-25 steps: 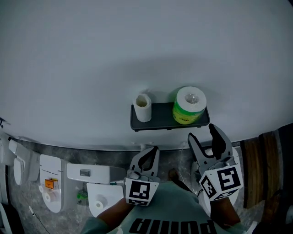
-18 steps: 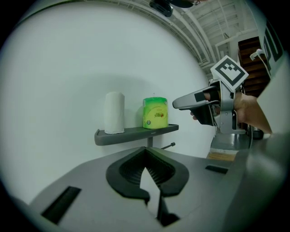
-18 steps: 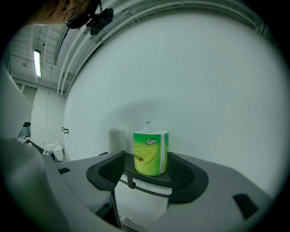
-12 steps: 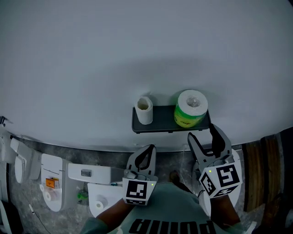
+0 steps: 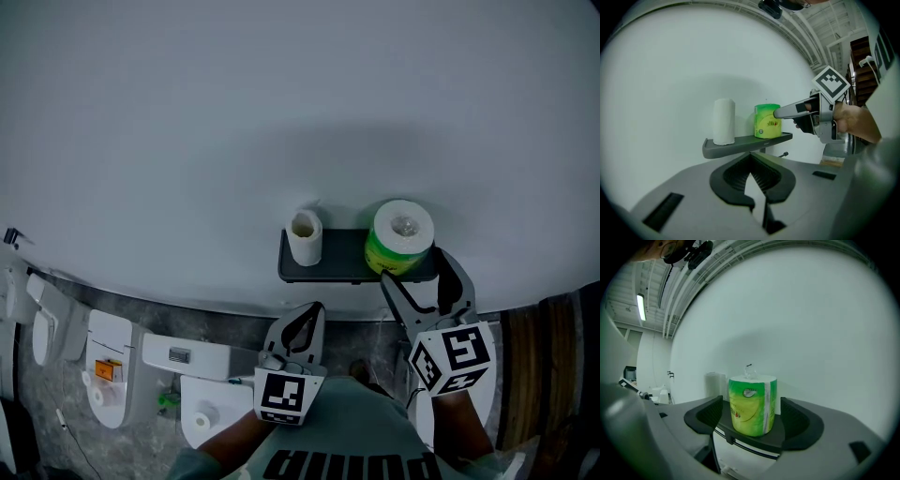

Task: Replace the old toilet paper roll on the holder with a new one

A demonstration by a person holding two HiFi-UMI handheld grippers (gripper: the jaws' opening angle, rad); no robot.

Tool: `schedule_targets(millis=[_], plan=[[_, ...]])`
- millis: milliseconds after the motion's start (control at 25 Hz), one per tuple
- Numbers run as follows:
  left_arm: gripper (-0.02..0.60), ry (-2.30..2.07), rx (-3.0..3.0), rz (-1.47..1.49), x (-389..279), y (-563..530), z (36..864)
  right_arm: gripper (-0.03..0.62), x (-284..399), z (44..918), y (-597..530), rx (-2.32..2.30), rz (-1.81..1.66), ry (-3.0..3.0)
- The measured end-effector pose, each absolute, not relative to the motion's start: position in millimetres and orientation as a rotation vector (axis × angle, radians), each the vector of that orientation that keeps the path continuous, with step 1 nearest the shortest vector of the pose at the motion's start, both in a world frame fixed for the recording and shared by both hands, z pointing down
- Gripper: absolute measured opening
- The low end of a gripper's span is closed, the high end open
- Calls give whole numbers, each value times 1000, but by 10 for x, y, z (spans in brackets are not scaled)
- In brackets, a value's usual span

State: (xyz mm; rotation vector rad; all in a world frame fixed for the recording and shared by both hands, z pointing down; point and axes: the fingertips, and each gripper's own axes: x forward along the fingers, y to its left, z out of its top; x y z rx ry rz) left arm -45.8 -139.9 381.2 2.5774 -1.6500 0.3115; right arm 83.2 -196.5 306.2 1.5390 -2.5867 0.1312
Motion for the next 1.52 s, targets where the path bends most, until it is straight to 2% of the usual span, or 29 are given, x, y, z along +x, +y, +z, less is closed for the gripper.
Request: schedule_targets(millis=[520,1520], plan=[[5,-1682,2555,357,-513,-1472,3799,408,705,3058,-2222,1476,115,-2607],[5,-1650,2530,376,-572,-1470,3904,408,622,3022,-2381,1525,79,-2576]])
